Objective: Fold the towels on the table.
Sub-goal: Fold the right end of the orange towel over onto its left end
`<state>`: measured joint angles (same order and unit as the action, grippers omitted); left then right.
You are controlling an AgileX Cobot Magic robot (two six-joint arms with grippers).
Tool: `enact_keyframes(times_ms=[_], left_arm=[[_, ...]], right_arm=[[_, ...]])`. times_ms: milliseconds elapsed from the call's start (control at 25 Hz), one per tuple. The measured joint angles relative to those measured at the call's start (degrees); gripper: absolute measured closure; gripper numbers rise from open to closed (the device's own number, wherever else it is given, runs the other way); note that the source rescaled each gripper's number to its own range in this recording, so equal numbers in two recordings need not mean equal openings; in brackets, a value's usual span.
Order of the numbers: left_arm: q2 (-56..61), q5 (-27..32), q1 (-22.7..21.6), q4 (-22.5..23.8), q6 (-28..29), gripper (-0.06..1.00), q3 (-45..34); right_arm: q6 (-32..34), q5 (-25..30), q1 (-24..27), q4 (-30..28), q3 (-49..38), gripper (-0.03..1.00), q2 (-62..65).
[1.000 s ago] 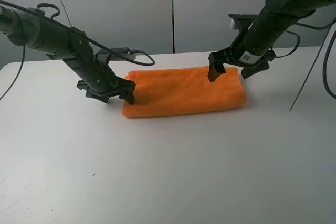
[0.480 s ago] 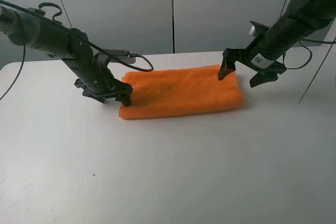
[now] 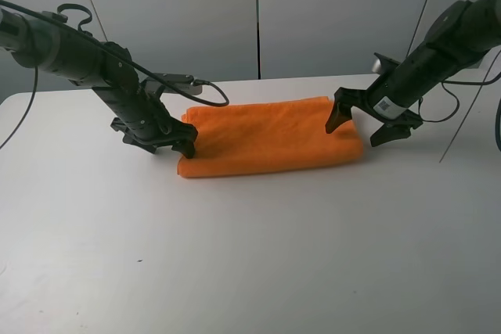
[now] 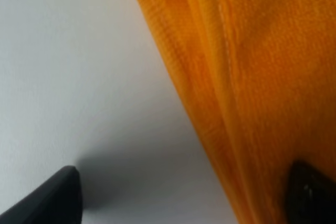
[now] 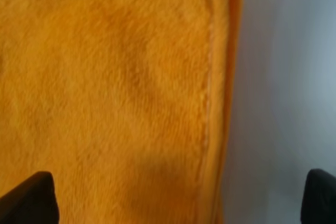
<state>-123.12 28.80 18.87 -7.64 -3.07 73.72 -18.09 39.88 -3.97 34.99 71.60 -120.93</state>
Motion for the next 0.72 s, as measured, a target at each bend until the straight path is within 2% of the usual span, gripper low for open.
enact_keyframes(times_ms=[360,600,720], left_arm=[[0.0,0.1,0.0,-0.1,0.0,-0.05,0.0],[0.0,0.1,0.0,-0.2,0.0,-0.05,0.0],[0.0,0.1,0.0,-0.4,0.0,-0.05,0.0]], right_arm=[[-2.8,-0.6,0.0,7.0,0.3,-0.03,-1.6],[-8.7,0.3,-0.3,16.2,0.3,-0.03,-2.6],[-10.2,-1.1,-2.2,16.8,0.3,-0.03,-2.7]])
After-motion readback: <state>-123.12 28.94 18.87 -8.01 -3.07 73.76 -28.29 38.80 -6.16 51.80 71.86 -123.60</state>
